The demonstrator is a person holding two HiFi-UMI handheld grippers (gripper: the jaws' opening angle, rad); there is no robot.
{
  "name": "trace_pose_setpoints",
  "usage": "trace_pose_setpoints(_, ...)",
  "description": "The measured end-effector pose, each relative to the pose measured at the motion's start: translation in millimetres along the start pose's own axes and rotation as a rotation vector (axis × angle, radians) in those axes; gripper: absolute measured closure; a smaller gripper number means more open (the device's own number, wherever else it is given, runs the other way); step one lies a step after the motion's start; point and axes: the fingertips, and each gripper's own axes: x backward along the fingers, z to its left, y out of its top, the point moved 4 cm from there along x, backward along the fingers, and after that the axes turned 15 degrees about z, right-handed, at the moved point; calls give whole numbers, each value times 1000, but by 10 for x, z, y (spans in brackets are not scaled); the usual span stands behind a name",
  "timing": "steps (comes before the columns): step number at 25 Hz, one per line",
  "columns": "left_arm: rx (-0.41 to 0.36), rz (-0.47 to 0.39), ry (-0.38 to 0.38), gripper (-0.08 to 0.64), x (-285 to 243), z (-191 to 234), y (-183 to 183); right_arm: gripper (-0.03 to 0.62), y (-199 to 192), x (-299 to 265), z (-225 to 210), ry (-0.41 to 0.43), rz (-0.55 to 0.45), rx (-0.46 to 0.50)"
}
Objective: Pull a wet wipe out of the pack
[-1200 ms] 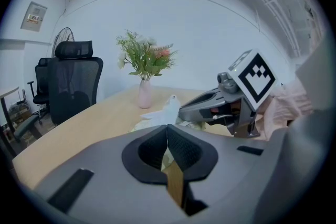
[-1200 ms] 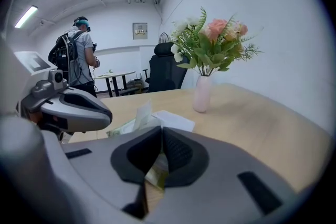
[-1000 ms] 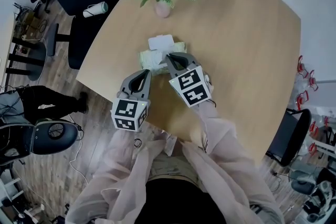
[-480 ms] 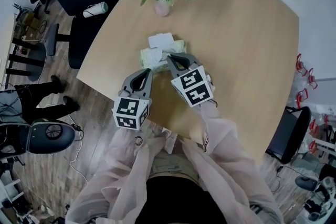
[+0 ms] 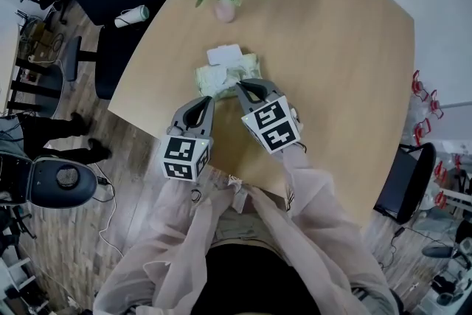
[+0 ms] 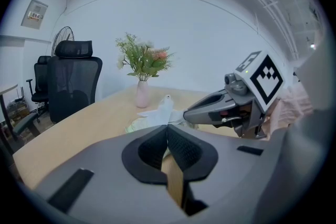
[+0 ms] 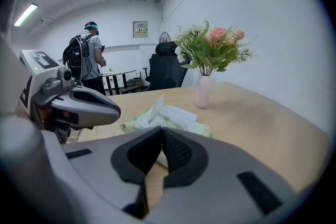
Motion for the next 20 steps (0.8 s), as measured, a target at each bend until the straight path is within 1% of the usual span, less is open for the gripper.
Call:
trace_pose_setpoints(11, -19, -4, -16, 548, 88, -76, -45, 583, -145, 104, 100, -29, 13, -18)
trace_pose_setpoints(20, -25, -6, -23, 548, 173, -131, -111, 584, -219, 163, 237, -24, 21, -6)
